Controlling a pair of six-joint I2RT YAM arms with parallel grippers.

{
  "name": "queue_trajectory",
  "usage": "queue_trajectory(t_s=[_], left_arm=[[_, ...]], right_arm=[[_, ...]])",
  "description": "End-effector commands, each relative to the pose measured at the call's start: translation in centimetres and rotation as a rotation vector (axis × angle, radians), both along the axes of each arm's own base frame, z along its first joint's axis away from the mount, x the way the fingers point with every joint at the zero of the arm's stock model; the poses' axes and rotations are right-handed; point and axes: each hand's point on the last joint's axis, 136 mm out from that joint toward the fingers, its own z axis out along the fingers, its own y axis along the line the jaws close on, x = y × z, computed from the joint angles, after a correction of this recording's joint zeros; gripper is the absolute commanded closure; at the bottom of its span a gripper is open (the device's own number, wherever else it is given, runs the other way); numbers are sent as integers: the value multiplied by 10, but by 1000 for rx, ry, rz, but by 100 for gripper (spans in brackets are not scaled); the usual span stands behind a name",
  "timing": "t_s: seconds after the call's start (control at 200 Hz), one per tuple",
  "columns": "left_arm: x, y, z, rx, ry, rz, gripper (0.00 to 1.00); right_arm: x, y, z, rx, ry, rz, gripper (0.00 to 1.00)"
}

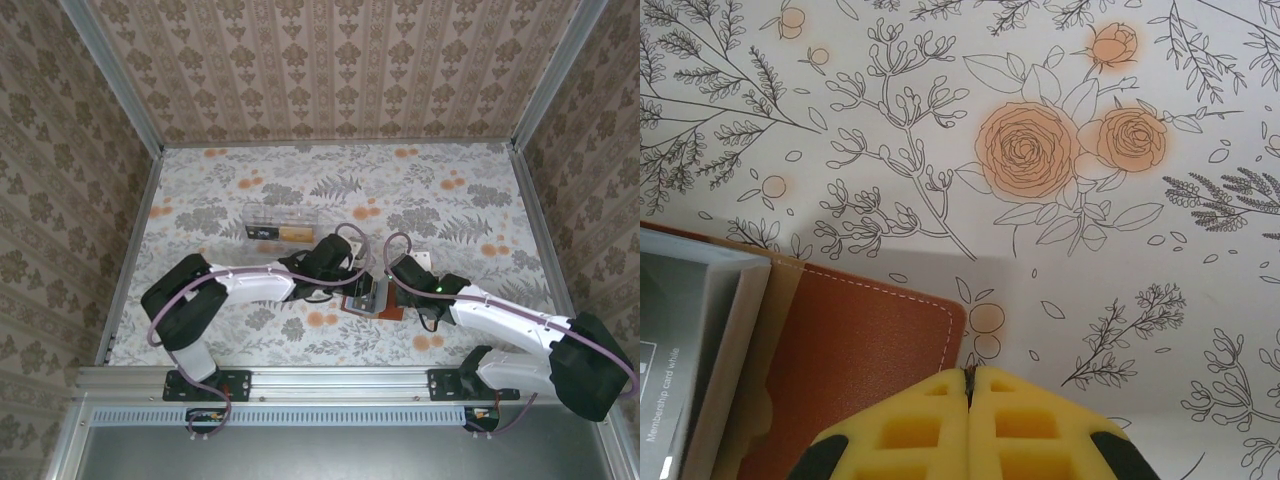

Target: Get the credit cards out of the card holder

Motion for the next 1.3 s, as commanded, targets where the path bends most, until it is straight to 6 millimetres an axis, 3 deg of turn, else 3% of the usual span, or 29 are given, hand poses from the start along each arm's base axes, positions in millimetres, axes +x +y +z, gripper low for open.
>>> queue_trajectory(t_s=[0.0, 0.205, 0.345, 0.46, 0.565, 0.71, 1.02, 1.295], left_arm=[[-16, -19, 5, -47, 20, -74, 76], [-38, -45, 1, -24, 14, -157, 77], [-41, -46, -12, 1, 44, -154, 79], [-41, -46, -16, 11, 54, -150, 82], [-41, -46, -17, 15, 55, -148, 83], [-41, -43, -20, 24, 59, -141, 85], [-37, -25, -16, 24, 39, -101, 86], [-19, 0, 4, -3, 5, -24, 86]], right_arm=[[2, 4, 2, 33, -3, -15, 96], [1, 4, 5, 41, -3, -20, 84], [-1, 2, 17, 72, -29, -40, 66], [-1, 4, 32, 132, -70, -50, 63], [0, 14, 44, 216, -99, -35, 69], [3, 29, 45, 294, -95, -16, 79], [8, 56, 19, 439, -18, -37, 87], [2, 41, -18, 413, 77, -125, 89]])
